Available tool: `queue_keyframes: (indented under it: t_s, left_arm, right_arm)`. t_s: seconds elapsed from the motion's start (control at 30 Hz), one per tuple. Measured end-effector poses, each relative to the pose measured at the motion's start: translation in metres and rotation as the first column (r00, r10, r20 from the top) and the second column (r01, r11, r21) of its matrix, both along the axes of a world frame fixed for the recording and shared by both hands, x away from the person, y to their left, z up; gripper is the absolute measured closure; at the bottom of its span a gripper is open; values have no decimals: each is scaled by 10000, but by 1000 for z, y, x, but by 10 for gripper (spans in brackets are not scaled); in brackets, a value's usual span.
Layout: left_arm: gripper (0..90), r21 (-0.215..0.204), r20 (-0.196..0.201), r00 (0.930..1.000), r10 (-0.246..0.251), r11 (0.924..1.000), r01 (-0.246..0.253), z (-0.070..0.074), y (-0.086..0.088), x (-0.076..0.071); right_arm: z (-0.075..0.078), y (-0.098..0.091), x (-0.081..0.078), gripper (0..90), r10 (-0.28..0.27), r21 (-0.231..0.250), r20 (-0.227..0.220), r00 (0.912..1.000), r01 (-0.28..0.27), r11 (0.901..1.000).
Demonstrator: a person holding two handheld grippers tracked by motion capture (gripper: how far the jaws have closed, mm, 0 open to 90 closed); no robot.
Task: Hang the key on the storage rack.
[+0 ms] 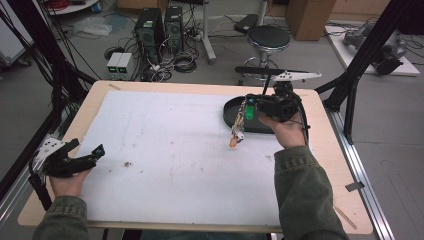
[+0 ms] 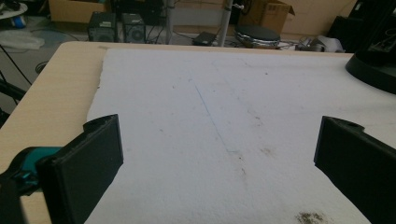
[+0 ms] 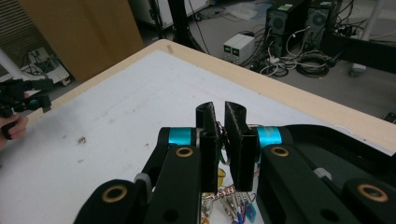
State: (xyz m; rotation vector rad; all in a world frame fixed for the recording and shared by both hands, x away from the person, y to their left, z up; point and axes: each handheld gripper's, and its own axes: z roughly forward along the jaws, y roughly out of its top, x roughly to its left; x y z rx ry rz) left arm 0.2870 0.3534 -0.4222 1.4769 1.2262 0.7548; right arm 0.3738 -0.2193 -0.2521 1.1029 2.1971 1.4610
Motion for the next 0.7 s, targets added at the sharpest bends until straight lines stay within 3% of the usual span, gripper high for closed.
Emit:
queue_keyframes:
  t_s: [0.4,0.7]
  left_arm:
    - [17,31,-7,10000,-36,10000,36,0,0,0]
    - [17,64,-37,10000,-49,10000,50,0,-1,0]
  right_arm:
    - [11,-9,20,842,-395,364,-34,9992,396,9986]
    - [15,-12,36,842,-737,204,-145,9972,740,9971]
